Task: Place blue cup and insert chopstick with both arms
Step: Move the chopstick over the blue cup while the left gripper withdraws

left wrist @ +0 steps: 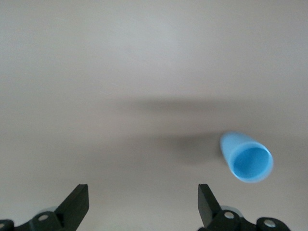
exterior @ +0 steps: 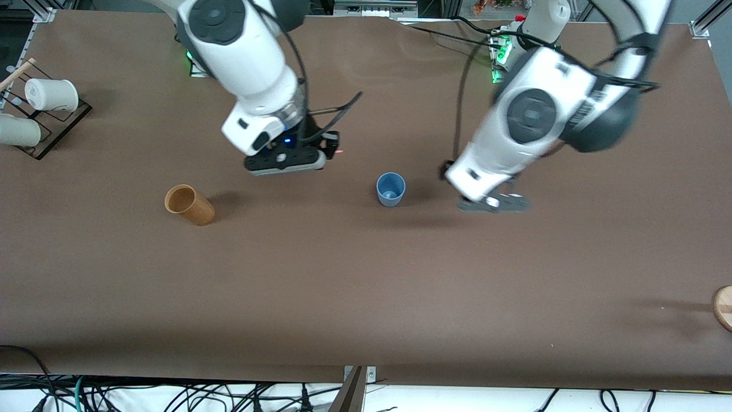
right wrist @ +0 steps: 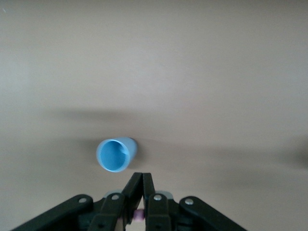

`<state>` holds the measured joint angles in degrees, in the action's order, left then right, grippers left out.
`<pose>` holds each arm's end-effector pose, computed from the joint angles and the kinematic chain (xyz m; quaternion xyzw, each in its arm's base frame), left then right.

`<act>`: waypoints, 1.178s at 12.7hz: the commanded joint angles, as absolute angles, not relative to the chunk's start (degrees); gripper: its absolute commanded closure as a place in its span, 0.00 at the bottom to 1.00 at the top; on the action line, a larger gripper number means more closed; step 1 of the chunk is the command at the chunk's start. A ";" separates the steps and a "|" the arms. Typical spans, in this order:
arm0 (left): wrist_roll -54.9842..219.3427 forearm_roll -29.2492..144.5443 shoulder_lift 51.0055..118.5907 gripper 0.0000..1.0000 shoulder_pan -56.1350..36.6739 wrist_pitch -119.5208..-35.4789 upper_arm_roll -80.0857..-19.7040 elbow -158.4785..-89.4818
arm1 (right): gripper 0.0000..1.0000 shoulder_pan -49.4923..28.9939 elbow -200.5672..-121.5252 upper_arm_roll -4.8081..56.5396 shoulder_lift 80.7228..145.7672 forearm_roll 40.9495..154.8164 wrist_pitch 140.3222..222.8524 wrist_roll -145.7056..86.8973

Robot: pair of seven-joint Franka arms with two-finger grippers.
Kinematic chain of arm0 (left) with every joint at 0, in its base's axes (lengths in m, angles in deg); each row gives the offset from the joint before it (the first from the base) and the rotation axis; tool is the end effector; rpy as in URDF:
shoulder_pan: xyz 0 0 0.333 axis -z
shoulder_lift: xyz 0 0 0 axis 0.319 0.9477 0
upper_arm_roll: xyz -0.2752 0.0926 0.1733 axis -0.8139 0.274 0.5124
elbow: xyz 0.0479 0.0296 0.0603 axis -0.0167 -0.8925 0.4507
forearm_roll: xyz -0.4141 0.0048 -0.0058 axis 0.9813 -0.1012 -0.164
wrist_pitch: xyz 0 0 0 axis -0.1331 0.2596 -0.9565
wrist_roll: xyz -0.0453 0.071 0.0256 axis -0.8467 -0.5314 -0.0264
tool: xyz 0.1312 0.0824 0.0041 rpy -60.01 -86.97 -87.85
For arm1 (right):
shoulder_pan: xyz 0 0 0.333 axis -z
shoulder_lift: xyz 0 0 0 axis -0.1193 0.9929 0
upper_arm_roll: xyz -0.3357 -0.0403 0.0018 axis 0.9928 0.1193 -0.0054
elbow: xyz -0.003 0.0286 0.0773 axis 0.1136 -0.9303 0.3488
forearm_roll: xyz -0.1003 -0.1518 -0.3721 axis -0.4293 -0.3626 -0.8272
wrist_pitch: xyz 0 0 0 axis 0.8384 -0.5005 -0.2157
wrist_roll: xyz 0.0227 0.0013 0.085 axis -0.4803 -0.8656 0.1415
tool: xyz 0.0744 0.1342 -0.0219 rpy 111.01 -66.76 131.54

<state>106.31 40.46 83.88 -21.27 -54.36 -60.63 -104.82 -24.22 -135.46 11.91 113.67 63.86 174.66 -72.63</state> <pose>0.6400 -0.2378 0.4385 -0.9961 -0.0394 0.0788 0.0060 0.5805 0.4618 0.5082 -0.9935 0.0029 -0.0442 0.1051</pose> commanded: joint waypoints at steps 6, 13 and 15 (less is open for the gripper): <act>77.94 46.52 72.11 0.00 -25.78 -50.07 -49.04 -107.39 | 0.95 -32.96 -127.07 20.15 124.49 63.41 186.45 -79.61; 72.48 49.27 60.87 0.00 -13.60 -61.93 -32.71 -123.64 | 0.95 -35.77 -128.63 20.86 126.34 61.48 187.70 -80.23; 72.21 50.06 58.83 0.00 -17.00 -64.04 -33.23 -127.70 | 0.95 -35.78 -130.92 20.77 125.73 61.83 187.78 -80.23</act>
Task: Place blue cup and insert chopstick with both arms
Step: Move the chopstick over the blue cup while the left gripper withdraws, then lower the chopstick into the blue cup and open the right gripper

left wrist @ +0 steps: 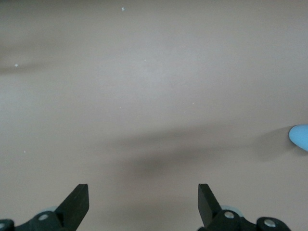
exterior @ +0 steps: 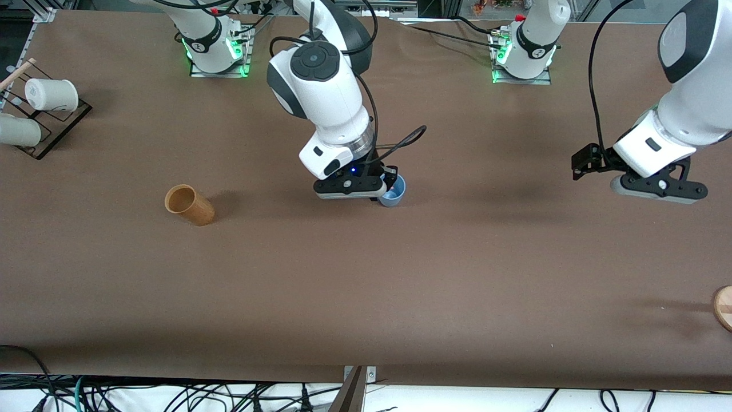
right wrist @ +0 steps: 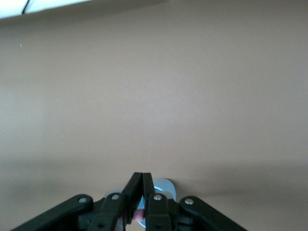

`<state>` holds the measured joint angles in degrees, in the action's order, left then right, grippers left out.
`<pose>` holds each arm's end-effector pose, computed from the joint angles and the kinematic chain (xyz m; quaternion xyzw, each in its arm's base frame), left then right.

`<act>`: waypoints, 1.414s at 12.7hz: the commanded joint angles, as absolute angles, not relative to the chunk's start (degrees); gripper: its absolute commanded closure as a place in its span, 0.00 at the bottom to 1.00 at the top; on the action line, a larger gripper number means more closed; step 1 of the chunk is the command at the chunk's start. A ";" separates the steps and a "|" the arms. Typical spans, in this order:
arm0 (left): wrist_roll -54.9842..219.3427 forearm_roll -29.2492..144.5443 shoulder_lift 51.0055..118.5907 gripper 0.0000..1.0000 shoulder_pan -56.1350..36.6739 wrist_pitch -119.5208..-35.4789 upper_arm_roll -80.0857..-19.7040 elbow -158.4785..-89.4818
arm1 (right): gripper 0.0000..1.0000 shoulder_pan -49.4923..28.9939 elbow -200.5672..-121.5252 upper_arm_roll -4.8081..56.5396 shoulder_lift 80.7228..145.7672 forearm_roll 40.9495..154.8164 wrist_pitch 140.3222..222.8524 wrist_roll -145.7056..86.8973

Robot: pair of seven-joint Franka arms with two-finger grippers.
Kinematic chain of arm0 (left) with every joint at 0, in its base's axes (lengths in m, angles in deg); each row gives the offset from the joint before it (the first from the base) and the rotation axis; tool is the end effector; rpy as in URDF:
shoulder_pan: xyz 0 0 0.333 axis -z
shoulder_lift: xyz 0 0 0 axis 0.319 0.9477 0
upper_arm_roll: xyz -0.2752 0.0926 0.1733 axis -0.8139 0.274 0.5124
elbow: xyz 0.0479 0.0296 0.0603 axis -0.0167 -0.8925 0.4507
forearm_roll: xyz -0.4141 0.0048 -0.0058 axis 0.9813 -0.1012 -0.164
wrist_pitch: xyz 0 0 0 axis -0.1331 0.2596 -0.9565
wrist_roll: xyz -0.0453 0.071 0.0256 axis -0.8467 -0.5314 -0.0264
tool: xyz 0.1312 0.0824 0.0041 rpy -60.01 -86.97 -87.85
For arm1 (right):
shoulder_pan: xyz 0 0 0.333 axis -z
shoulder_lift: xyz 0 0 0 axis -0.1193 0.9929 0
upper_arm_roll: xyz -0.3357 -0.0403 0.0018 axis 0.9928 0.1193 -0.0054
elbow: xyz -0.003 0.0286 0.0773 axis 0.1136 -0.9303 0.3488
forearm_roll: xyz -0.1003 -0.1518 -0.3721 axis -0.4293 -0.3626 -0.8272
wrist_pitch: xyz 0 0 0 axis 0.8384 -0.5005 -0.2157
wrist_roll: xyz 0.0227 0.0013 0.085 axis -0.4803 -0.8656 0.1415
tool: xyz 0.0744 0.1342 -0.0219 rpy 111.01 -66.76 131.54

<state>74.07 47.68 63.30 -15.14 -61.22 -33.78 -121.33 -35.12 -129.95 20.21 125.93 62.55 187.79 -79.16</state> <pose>0.6052 -0.0563 0.5122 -0.9979 0.0647 0.0031 0.0071 0.6000 0.5458 0.4186 -0.9877 0.0279 -0.1019 0.1156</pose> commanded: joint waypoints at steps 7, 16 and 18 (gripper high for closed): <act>72.39 50.85 58.30 0.00 -17.20 -60.97 -34.21 -125.78 | 0.01 -36.04 -132.07 20.68 125.82 61.30 187.87 -80.05; 72.30 50.50 59.27 0.00 -16.93 -60.71 -34.29 -123.32 | 0.00 -23.59 -136.98 20.33 111.52 62.44 167.34 -61.46; 72.30 50.50 59.35 0.00 -16.93 -60.62 -34.38 -123.32 | 0.00 -18.40 -139.27 20.24 106.94 63.93 160.66 -52.76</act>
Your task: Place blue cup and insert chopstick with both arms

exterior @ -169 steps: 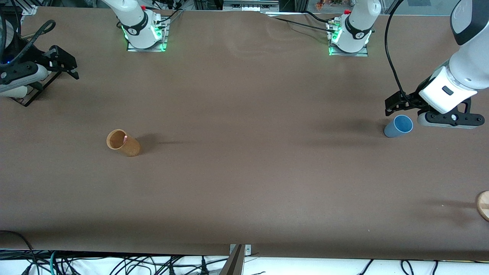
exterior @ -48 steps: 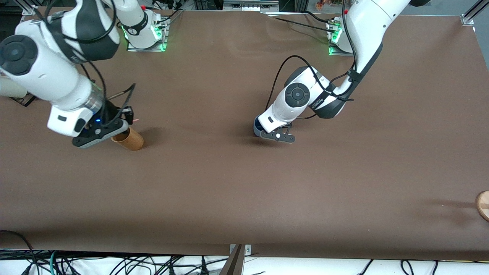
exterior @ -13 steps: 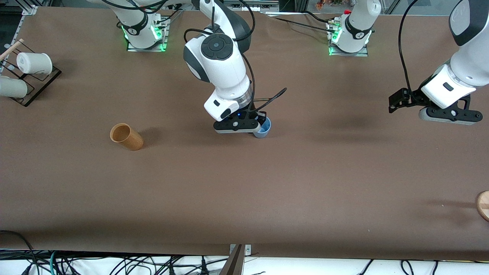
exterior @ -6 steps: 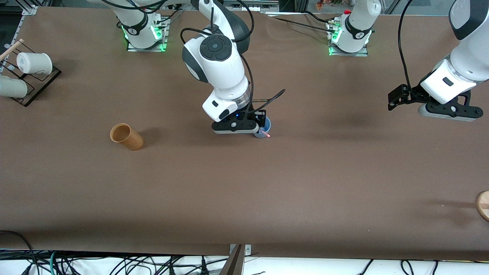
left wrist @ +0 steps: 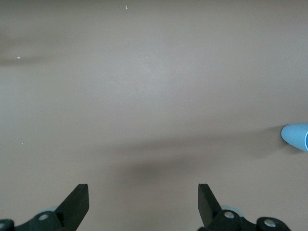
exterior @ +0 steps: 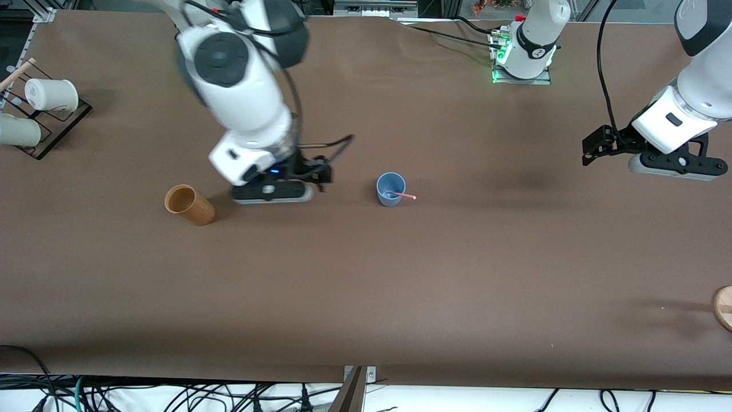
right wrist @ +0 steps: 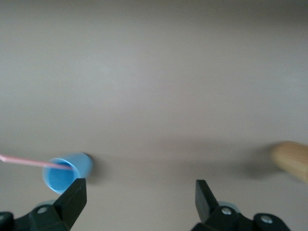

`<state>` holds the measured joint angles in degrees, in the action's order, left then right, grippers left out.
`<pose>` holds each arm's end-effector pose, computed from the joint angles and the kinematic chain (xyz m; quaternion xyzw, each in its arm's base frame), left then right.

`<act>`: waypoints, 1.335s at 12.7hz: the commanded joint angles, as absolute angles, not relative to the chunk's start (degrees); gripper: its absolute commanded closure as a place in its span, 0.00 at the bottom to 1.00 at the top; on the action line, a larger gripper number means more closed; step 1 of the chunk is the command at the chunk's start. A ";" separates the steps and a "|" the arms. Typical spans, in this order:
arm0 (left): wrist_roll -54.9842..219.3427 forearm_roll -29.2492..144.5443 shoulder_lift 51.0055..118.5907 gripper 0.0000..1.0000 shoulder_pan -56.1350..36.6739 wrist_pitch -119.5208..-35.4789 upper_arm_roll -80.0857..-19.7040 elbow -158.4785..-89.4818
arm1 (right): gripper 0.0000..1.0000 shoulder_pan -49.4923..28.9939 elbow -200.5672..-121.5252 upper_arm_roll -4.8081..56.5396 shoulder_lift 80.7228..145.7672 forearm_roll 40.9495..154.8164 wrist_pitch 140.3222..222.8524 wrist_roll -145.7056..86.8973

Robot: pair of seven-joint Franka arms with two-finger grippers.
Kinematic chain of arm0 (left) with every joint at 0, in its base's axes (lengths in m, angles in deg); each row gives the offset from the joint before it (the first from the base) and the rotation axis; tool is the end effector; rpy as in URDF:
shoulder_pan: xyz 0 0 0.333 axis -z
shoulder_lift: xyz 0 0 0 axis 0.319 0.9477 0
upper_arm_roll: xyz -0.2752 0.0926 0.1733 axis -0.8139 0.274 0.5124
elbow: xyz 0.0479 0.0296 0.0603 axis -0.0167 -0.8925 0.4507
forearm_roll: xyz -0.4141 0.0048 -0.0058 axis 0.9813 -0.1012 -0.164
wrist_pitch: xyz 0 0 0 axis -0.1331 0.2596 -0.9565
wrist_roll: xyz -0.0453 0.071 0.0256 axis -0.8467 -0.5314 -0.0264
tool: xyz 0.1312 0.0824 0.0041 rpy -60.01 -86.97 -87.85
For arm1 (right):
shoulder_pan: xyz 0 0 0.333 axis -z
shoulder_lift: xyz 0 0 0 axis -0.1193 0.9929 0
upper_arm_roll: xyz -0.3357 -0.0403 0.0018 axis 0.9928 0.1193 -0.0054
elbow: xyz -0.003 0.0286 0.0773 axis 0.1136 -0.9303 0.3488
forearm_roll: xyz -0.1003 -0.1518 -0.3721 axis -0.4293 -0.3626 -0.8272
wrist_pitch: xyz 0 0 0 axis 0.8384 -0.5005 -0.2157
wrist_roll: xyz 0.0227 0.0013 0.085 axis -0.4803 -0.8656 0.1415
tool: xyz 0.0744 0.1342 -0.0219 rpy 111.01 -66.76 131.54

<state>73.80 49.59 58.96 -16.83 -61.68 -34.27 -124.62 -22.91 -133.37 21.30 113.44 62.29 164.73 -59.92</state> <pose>0.5845 -0.0471 0.5292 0.9985 -0.0536 0.0096 0.0082 0.6286 0.3527 0.5083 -0.9990 -0.0289 -0.0246 0.0222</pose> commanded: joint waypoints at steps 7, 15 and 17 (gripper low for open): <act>72.30 50.24 61.99 0.00 -17.11 -60.88 -35.17 -119.80 | 0.00 -5.11 -146.92 20.15 94.01 64.12 148.15 -32.33; 72.39 50.24 61.90 0.00 -17.02 -60.62 -35.44 -119.80 | 0.00 -3.08 -147.37 19.98 92.51 62.27 148.41 -31.01; 72.39 50.24 61.90 0.00 -17.02 -60.62 -35.52 -119.80 | 0.00 -3.08 -147.37 20.06 91.98 61.22 148.23 -31.01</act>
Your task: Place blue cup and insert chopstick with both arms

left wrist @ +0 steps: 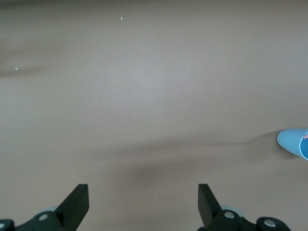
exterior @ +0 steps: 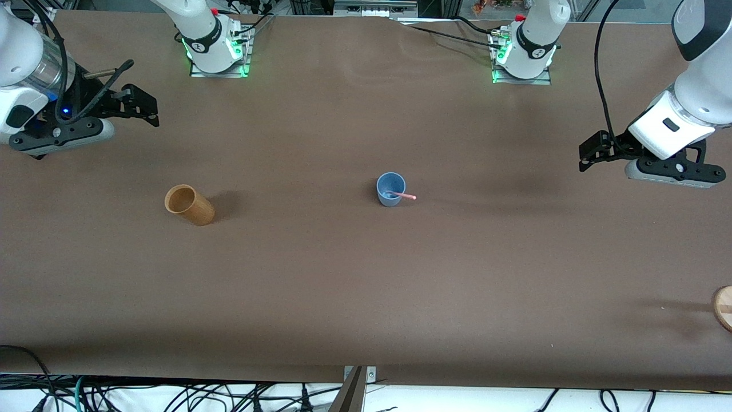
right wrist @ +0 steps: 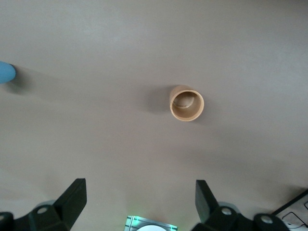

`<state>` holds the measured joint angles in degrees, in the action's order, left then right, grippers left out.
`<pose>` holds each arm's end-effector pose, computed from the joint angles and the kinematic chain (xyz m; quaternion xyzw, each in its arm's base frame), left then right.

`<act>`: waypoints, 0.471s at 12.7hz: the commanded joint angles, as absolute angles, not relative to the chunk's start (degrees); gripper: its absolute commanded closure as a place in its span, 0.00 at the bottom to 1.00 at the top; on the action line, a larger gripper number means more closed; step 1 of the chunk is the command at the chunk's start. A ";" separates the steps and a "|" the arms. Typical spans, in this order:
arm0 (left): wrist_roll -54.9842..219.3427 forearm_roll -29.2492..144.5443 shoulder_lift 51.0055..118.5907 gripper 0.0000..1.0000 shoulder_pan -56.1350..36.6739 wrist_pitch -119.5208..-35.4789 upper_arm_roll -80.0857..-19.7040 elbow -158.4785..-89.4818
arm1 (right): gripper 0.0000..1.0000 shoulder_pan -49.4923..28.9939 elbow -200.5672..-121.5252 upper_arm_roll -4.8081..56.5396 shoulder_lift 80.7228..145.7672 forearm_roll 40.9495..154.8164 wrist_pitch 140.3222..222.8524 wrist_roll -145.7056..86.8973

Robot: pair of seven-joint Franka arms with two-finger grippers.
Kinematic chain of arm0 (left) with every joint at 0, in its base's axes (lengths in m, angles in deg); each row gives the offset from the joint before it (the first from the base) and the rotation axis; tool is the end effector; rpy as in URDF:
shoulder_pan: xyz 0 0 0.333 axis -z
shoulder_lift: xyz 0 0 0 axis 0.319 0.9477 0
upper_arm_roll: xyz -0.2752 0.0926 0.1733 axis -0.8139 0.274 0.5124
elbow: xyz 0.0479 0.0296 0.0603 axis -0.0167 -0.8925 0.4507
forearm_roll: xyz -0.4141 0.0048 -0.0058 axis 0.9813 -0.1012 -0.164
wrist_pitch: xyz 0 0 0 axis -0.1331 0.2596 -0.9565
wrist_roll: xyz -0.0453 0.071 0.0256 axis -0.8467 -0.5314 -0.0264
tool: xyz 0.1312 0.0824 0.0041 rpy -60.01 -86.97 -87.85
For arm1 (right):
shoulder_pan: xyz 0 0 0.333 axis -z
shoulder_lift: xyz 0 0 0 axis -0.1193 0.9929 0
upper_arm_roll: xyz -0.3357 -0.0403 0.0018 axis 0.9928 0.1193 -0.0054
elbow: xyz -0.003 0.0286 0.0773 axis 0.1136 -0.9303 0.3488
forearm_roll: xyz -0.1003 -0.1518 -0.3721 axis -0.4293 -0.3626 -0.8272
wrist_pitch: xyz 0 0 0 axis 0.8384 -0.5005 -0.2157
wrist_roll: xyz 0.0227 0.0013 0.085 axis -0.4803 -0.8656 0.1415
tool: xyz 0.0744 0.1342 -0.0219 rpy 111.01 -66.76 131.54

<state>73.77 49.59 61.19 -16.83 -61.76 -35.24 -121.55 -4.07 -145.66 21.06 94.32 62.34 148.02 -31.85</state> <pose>0.5989 -0.0579 0.5334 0.9979 -0.0623 0.0176 0.0097 0.5729 0.1082 0.5964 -0.9921 -0.1128 0.0548 0.0080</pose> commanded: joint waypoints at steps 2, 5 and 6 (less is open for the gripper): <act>72.39 50.24 61.90 0.00 -17.02 -60.62 -35.52 -119.80 | 0.00 -3.17 -147.54 20.06 91.98 61.12 148.23 -30.92; 72.39 50.24 61.90 0.00 -17.02 -60.62 -35.52 -119.80 | 0.00 -3.17 -147.72 20.06 91.89 61.04 148.41 -30.92; 72.39 50.24 61.90 0.00 -17.02 -60.62 -35.52 -119.80 | 0.00 -3.17 -147.72 20.06 91.72 60.78 148.15 -30.92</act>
<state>73.77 49.59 61.19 -16.83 -61.76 -35.37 -121.55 -4.03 -145.71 20.98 93.74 61.77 147.97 -31.82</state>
